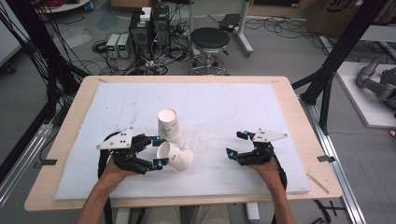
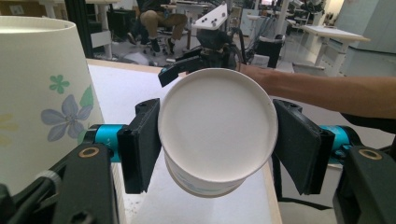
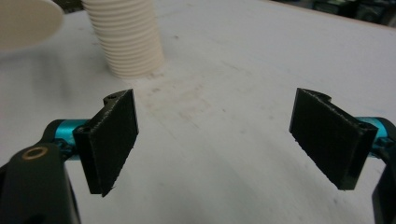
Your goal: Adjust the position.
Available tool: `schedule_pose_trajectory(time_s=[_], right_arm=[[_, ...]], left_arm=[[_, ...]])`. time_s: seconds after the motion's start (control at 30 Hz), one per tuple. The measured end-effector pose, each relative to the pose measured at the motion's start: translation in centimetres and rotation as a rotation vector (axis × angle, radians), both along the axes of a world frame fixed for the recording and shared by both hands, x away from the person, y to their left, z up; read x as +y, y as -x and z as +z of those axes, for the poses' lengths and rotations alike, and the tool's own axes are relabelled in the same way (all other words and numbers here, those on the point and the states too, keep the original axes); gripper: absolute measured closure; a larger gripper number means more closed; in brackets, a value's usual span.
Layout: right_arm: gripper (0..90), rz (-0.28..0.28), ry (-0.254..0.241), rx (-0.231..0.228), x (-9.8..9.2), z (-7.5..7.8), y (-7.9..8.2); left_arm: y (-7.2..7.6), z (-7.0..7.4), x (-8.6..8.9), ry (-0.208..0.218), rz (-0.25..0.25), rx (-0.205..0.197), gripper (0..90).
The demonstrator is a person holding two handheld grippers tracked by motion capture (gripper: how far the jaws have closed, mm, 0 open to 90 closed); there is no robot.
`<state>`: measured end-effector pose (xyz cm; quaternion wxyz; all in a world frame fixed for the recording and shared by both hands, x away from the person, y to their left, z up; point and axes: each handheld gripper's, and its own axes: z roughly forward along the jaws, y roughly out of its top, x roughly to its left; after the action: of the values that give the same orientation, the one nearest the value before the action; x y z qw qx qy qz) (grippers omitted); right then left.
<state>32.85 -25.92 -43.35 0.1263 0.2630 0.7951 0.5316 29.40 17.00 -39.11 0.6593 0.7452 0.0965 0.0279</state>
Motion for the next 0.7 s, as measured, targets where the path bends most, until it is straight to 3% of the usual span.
schedule_pose_trajectory(time_s=[0.1,0.2,0.23,0.4,0.7], right_arm=[[15.9,0.099,-0.038,-0.017,0.9,1.3,0.4],[15.9,0.17,-0.063,-0.037,1.7,2.2,0.6],[15.9,0.17,-0.063,-0.037,1.7,2.2,0.6],[15.9,0.303,-0.094,-0.054,3.4,3.4,1.3],[15.8,0.438,-0.118,-0.053,6.0,4.4,1.9]], left_arm=[[0.1,0.0,-0.1,0.002,0.0,-0.005,35.4],[0.2,0.0,-0.4,0.008,-0.004,-0.01,35.4],[0.3,0.0,-0.5,0.012,-0.006,-0.01,35.4],[0.6,0.1,-1.2,0.015,-0.024,-0.019,35.4],[0.9,0.2,-2.0,0.023,-0.039,-0.025,35.4]])
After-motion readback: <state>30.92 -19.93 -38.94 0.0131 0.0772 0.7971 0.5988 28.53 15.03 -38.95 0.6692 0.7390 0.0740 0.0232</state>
